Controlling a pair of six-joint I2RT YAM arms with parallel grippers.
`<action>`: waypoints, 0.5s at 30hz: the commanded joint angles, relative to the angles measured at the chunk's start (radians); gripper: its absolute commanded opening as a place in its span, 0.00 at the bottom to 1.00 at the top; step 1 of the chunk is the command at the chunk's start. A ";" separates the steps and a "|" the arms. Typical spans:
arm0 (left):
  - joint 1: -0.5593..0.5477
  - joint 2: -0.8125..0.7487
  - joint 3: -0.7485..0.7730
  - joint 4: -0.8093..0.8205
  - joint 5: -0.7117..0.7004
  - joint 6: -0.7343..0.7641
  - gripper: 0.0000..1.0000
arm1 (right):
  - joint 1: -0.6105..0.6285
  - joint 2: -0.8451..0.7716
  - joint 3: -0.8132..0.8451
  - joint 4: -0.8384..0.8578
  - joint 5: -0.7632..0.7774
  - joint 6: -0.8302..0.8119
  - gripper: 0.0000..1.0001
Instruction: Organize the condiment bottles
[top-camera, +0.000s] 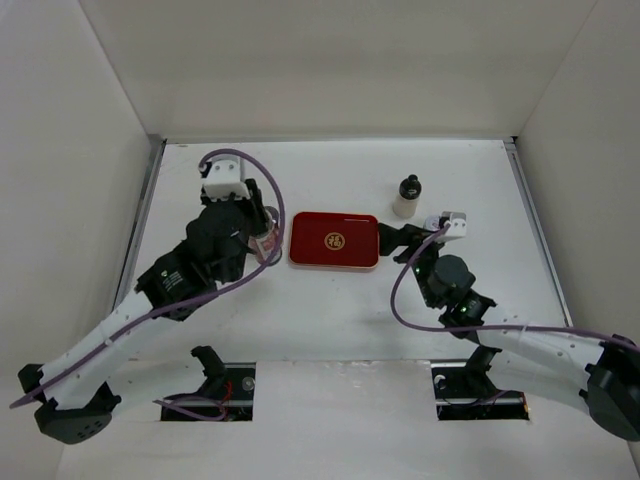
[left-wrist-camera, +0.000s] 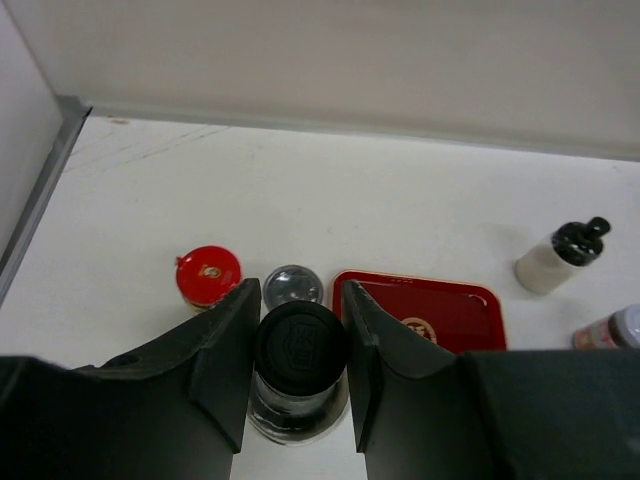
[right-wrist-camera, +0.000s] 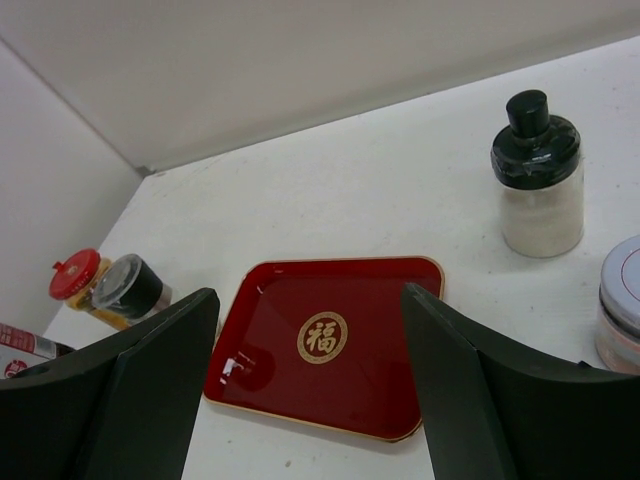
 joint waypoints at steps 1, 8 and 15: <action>-0.077 0.077 0.085 0.218 -0.048 0.038 0.07 | -0.013 -0.024 -0.011 0.038 0.016 0.020 0.80; -0.064 0.285 0.135 0.405 0.006 0.096 0.08 | -0.036 -0.053 -0.028 0.038 0.022 0.040 0.79; 0.017 0.431 0.114 0.571 0.099 0.088 0.08 | -0.047 -0.067 -0.037 0.032 0.037 0.053 0.79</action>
